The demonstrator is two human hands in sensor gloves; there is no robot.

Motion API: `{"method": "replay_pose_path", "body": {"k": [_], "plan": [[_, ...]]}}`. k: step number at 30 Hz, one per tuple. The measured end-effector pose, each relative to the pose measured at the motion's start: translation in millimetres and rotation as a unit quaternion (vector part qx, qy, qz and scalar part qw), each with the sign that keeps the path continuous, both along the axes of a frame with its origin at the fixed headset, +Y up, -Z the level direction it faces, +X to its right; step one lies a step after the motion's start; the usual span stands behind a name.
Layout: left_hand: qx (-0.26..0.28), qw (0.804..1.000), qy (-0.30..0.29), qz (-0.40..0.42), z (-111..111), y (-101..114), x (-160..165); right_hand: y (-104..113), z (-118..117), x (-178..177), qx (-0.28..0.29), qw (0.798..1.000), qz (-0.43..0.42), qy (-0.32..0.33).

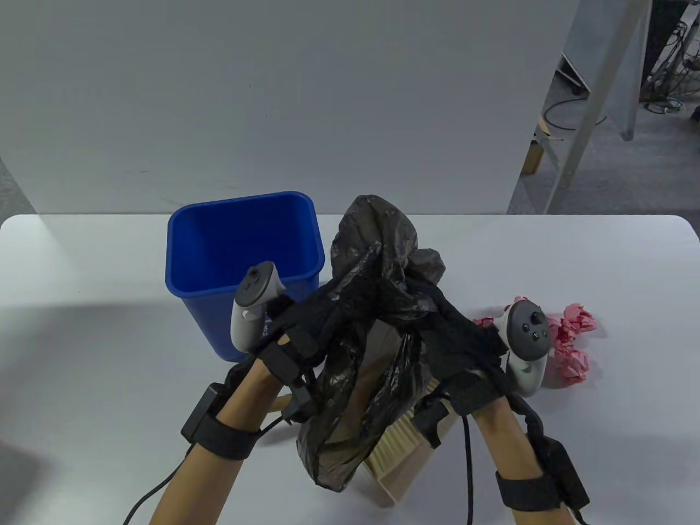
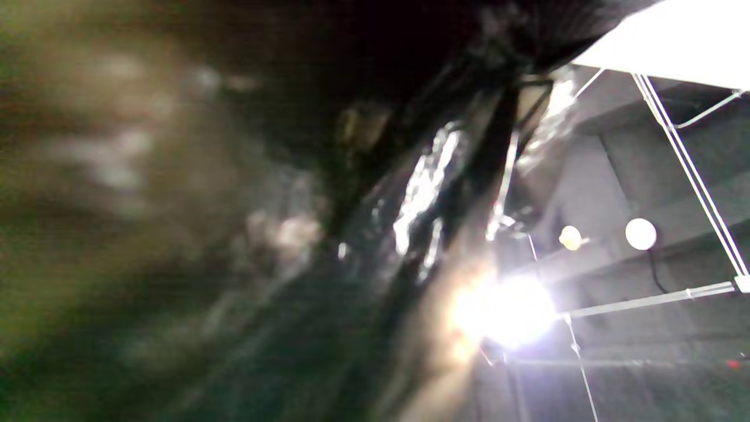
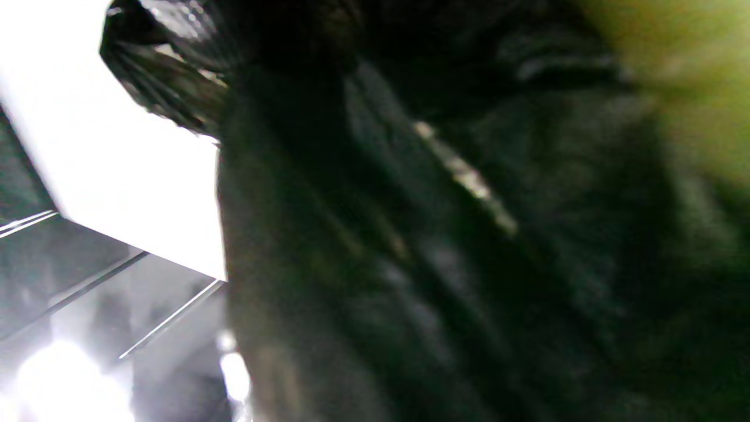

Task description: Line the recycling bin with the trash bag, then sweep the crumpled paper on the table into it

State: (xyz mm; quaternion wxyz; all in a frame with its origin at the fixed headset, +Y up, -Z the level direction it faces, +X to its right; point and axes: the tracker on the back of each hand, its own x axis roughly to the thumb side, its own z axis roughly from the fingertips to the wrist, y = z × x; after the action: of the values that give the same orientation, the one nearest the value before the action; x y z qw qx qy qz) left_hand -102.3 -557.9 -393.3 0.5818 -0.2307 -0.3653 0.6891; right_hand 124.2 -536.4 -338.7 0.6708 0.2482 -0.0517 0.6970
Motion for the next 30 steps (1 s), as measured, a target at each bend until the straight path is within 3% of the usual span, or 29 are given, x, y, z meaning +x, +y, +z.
{"method": "replay_pose_path", "body": {"k": [8, 16, 25, 30], "plan": [[0.058, 0.996, 0.035, 0.055, 18.8, 33.7, -2.6, 40.8, 9.1, -28.1, 0.052, 0.999, -0.002, -0.009], [0.111, 0.979, 0.137, 0.103, 35.8, 75.9, -57.9, 77.8, -1.7, -89.4, 0.087, 0.994, -0.003, 0.06], [0.142, 0.964, 0.21, 0.075, 49.4, 106.8, -118.6, 85.6, -28.6, -149.2, 0.073, 0.982, -0.048, 0.168], [0.131, 0.962, 0.228, 0.071, 47.4, 106.1, -135.8, 75.4, -45.7, -168.6, 0.049, 0.973, -0.086, 0.209]]}}
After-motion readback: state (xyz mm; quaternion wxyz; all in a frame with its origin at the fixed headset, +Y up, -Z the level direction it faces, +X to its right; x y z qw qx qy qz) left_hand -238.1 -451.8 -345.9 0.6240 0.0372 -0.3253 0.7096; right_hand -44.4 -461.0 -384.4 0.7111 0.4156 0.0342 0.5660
